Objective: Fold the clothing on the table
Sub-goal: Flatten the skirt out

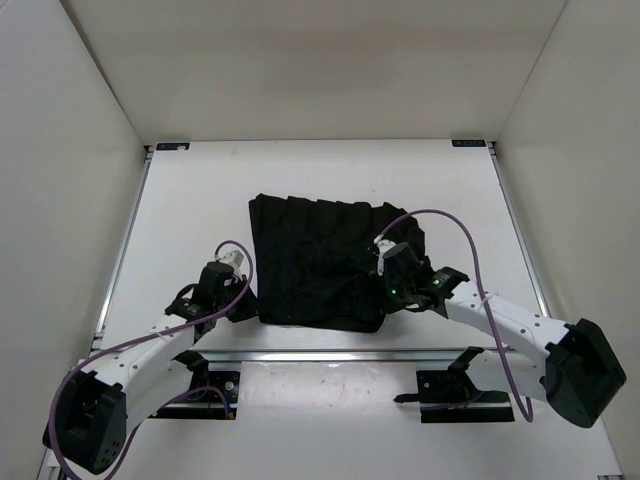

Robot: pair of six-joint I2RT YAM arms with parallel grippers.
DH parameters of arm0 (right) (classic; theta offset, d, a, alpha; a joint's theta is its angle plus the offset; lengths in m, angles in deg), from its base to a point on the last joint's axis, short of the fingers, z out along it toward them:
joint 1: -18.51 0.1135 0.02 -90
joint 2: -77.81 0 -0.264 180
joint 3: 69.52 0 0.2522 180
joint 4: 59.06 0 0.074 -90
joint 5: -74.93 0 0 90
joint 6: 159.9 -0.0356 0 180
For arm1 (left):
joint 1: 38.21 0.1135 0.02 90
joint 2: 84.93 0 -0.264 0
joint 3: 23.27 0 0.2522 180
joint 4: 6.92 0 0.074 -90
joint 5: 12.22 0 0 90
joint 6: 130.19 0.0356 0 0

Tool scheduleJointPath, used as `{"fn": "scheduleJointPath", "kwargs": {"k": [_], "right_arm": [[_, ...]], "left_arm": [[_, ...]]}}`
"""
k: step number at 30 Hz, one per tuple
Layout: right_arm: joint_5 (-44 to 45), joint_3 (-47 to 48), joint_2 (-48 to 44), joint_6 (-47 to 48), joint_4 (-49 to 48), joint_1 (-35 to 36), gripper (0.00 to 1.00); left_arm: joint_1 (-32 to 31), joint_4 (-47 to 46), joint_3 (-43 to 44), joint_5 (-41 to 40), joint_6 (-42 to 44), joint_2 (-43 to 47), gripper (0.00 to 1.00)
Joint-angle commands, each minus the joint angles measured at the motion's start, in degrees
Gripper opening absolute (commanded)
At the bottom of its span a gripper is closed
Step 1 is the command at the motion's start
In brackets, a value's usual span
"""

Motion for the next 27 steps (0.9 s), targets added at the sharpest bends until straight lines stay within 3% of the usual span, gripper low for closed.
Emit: {"fn": "scheduleJointPath", "kwargs": {"k": [1,9,12,14,17,18,27], "right_arm": [[4.3,4.3,2.5,0.2,-3.7,2.3,0.99],[7.3,7.0,12.9,0.0,-5.5,5.3,0.99],[8.8,8.0,15.9,0.0,-4.9,6.6,0.83],[11.1,8.7,17.0,0.1,-4.1,7.1,0.65],[10.6,8.8,15.8,-0.5,-3.1,6.4,0.09],[9.6,8.5,14.6,0.0,-3.4,5.8,0.00],[6.4,7.7,-0.1,0.1,4.2,-1.4,0.00]], "left_arm": [[-0.3,-0.3,-0.3,-0.6,-0.5,0.8,0.00],[-0.4,-1.2,-0.8,-0.8,-0.8,0.8,0.00],[-0.2,-1.0,-0.8,-0.4,-0.7,0.8,0.00],[-0.2,-1.4,-0.8,-0.5,-0.1,0.7,0.00],[0.0,-1.4,-0.9,-0.3,-0.5,0.2,0.00],[-0.2,-1.5,-0.6,-0.5,-0.4,0.2,0.00],[0.0,-1.8,0.5,-0.7,0.0,-0.5,0.00]]}}
